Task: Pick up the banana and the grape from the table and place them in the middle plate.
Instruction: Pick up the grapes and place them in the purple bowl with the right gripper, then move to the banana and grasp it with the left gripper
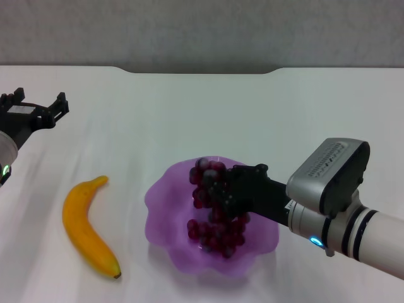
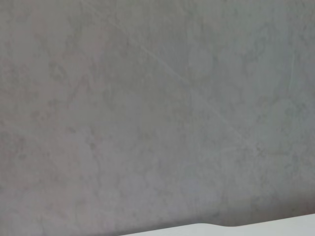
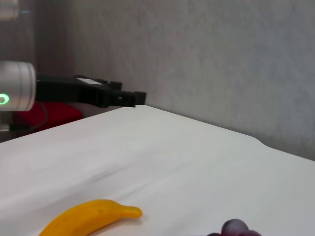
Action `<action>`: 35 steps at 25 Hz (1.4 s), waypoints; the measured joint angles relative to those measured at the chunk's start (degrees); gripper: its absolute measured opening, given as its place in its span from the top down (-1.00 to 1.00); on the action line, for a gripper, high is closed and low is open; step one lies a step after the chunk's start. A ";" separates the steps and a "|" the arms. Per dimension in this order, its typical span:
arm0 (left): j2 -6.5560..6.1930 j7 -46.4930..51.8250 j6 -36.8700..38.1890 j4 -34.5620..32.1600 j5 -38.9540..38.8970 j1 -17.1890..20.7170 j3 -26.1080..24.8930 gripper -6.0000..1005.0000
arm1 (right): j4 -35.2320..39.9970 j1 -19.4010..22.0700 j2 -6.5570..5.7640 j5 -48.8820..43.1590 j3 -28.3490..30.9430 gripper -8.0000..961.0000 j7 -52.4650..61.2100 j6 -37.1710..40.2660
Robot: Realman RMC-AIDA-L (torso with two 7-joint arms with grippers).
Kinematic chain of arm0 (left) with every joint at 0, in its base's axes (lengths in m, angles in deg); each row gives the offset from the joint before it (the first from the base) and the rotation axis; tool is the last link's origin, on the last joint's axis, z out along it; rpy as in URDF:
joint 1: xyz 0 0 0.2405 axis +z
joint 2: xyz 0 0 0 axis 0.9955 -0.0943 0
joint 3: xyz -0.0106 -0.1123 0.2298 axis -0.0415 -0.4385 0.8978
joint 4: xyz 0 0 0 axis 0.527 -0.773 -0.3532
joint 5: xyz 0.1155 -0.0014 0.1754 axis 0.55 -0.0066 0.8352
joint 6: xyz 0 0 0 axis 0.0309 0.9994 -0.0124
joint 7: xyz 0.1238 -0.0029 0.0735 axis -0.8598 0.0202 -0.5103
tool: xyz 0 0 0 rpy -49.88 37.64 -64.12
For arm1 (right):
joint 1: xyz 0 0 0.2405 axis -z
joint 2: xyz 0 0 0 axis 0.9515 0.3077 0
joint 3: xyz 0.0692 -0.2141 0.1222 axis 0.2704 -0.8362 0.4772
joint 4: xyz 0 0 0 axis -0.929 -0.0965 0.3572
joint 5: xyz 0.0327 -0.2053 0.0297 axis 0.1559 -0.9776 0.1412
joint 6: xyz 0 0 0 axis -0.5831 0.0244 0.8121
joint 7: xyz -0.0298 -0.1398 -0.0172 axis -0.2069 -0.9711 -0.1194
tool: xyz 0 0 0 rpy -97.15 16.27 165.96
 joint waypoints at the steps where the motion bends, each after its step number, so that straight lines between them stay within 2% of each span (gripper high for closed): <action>1: 0.00 -0.01 0.00 0.00 0.00 0.01 0.00 -0.75 | -0.43 -0.17 -0.02 0.58 0.02 0.52 0.00 -0.01; 9: 0.00 -0.06 0.00 0.00 0.00 0.08 0.00 -0.75 | -0.55 -0.42 -0.08 0.84 0.82 0.28 -0.31 0.26; 18: 0.00 -0.05 0.00 0.00 0.00 0.12 0.00 -0.75 | -0.06 -0.71 -0.07 0.85 1.89 -0.47 -0.90 0.68; 20: 0.00 -0.04 0.00 0.00 0.00 0.16 0.00 -0.75 | 0.80 -0.13 -0.10 0.83 3.95 -0.63 -1.94 0.85; 25: 0.00 -0.02 0.01 -0.07 0.00 0.18 0.00 -0.75 | 3.85 2.66 -0.06 0.78 11.34 -0.85 -7.32 0.64; 32: 0.10 0.04 0.01 -0.09 0.00 0.14 0.00 -0.75 | 2.54 3.81 0.23 1.42 25.52 -0.84 -12.50 -0.45; 35: 0.09 0.07 0.01 -0.10 0.00 0.02 0.00 -0.75 | -0.95 3.69 0.30 6.97 32.41 -0.84 -18.36 -6.42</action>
